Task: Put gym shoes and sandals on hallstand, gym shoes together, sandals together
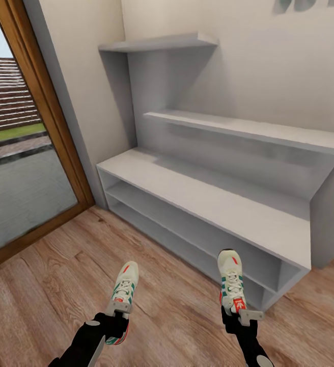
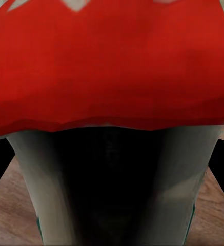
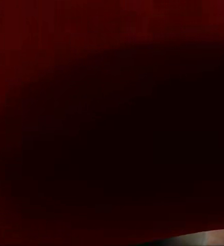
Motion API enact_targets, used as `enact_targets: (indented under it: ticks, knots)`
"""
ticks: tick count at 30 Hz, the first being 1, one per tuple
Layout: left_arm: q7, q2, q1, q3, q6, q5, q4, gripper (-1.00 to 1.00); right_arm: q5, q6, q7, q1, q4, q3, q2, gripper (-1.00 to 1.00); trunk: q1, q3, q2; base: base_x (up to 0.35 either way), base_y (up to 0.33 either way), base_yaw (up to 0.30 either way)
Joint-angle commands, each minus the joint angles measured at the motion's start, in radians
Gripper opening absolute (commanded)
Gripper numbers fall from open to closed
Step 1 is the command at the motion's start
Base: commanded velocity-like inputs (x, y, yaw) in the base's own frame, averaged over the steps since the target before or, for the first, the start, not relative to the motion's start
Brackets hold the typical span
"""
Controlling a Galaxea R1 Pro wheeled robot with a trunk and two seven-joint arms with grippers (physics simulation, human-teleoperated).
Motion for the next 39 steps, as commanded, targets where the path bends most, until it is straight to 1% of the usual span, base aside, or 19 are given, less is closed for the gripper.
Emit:
enact_targets:
  ticks: [1, 8, 12, 39]
  knots:
    - [0.0, 0.0, 0.0, 0.0, 0.0, 0.0, 0.0, -1.0, 0.0, 0.0, 0.0, 0.0, 0.0, 0.0, 0.0, -1.0, 0.004, -0.003, -0.007, 0.0, 0.0, 0.0]
    - [0.0, -0.001, 0.0, 0.0, 0.0, 0.0, 0.0, -1.0, 0.0, 0.0, 0.0, 0.0, 0.002, 0.0, 0.0, -1.0, 0.031, -0.026, -0.056, 0.0, 0.0, -0.001]
    - [0.0, -0.001, 0.0, 0.0, 0.0, 0.0, 0.0, -1.0, 0.0, 0.0, 0.0, 0.0, 0.003, 0.0, 0.0, -1.0, 0.046, -0.038, -0.084, 0.0, 0.0, -0.122]
    - [0.0, 0.0, 0.0, 0.0, 0.0, 0.0, 0.0, -1.0, 0.0, 0.0, 0.0, 0.0, 0.003, 0.0, 0.0, -1.0, 0.15, -0.123, -0.273, 0.0, 0.0, -0.273]
